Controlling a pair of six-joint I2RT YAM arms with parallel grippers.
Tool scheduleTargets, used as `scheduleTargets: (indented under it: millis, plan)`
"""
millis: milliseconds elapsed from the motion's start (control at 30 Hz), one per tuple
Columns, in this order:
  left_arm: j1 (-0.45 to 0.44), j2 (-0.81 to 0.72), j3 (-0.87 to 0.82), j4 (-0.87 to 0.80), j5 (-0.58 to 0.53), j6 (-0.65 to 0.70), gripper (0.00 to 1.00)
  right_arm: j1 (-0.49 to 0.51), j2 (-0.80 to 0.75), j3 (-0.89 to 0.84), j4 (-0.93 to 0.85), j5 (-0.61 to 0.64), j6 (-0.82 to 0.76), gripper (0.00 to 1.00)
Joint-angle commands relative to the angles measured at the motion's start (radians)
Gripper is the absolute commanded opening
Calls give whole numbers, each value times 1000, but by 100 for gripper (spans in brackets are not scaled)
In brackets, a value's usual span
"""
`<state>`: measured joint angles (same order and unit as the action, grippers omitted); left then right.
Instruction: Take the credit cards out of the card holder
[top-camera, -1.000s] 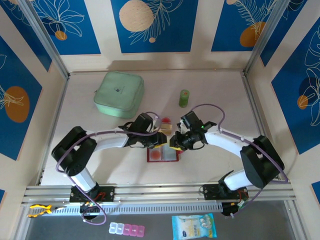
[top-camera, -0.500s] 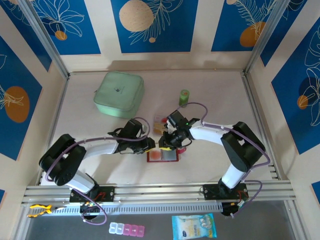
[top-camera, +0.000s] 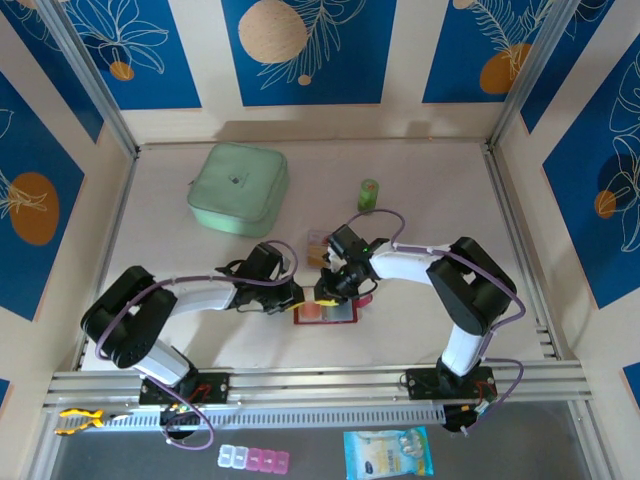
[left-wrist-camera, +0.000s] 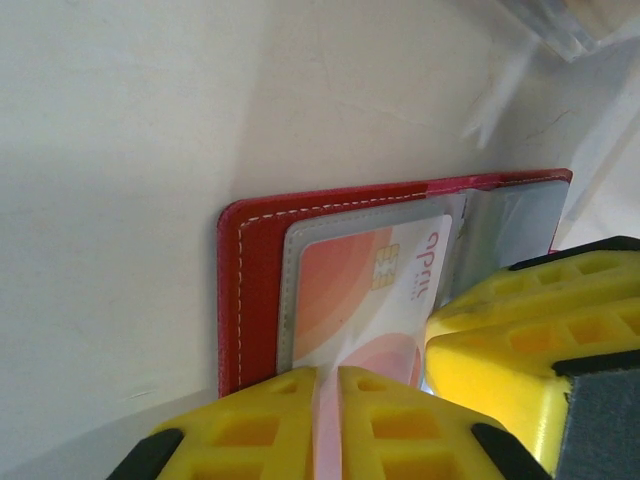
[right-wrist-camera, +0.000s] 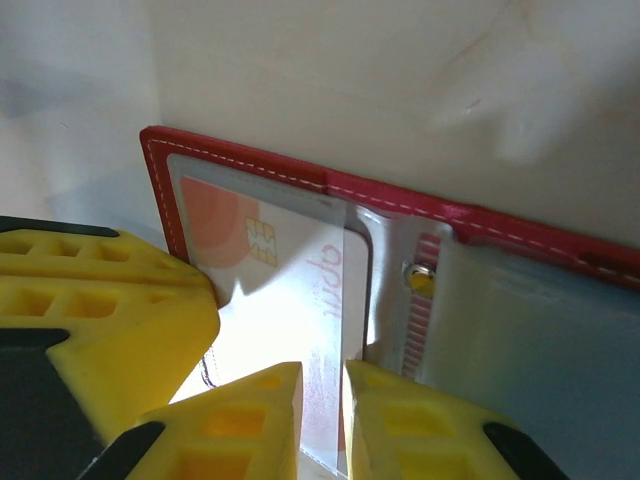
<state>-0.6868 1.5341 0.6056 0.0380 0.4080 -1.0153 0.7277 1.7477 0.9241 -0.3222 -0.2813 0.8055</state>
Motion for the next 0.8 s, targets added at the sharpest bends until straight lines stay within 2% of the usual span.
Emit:
scheduleTargets:
  millis: [0, 467, 767]
  plan:
    - [13, 4, -15, -15, -2, 15, 12, 11, 25, 25, 3, -30, 11, 19]
    - [14, 1, -21, -19, 0, 12, 12, 29, 45, 23, 11, -35, 13, 15]
    - [14, -22, -17, -34, -7, 15, 14, 33, 28, 20, -94, 61, -11, 19]
